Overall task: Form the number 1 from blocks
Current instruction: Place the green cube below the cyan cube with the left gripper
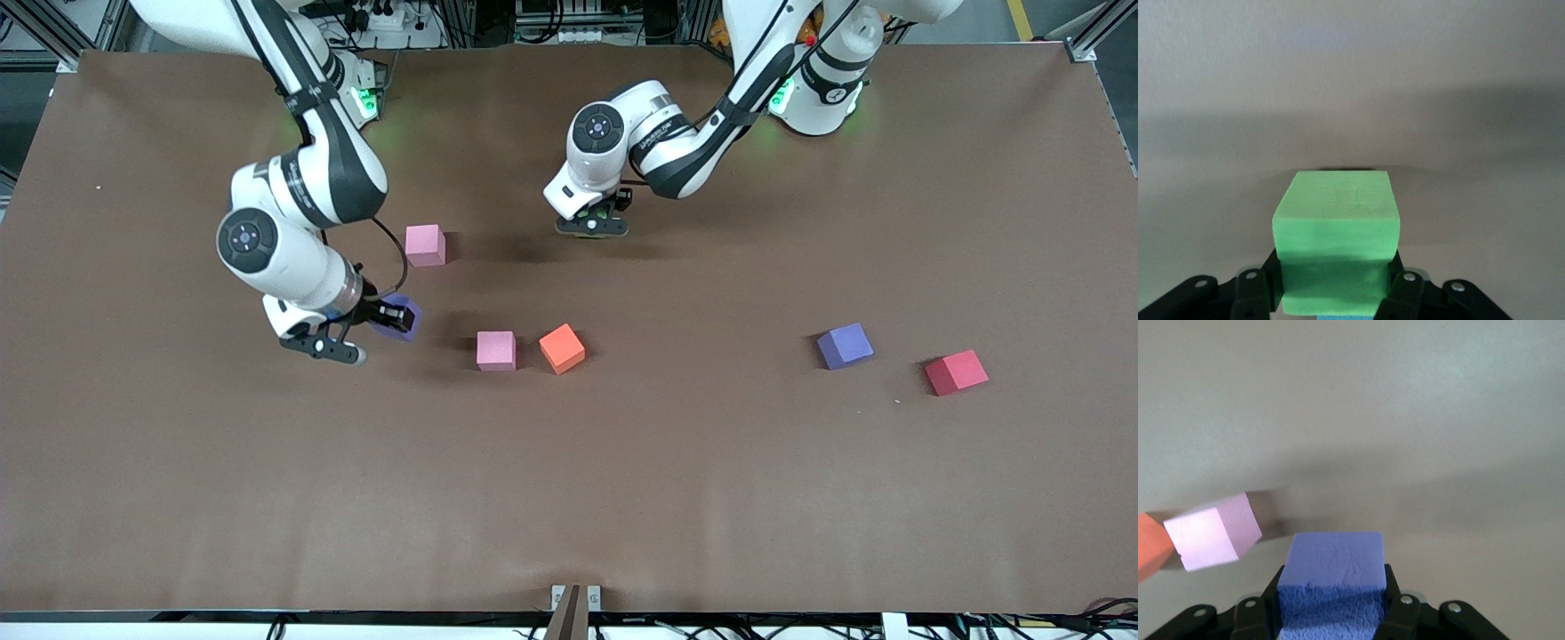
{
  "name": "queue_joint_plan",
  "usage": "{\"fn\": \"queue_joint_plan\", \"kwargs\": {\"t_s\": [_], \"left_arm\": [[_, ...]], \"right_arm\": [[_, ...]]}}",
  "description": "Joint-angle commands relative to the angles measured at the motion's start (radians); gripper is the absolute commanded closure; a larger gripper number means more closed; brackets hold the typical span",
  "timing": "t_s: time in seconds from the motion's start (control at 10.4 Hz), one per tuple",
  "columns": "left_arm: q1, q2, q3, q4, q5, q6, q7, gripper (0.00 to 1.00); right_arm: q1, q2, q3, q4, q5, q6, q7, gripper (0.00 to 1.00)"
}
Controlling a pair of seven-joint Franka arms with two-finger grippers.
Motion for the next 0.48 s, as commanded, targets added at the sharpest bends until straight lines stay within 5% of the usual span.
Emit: {"fn": "queue_joint_plan", "kwargs": {"t_s": [0.0,0.38], "left_arm": [[0.000,-0.014,-0.018,-0.033,0.026,-0.001,-0.070,1.00],[0.000,-0.014,-0.031,-0.044,0.026,0.000,-0.106,1.00]], "right_arm": [[0.031,-0.107,-0.008,-0.127,0.017,0.020,-0.037,0.43],[0.091,-0.136,-0.006,-0.168,0.024,0.005,-0.026,0.43]]}}
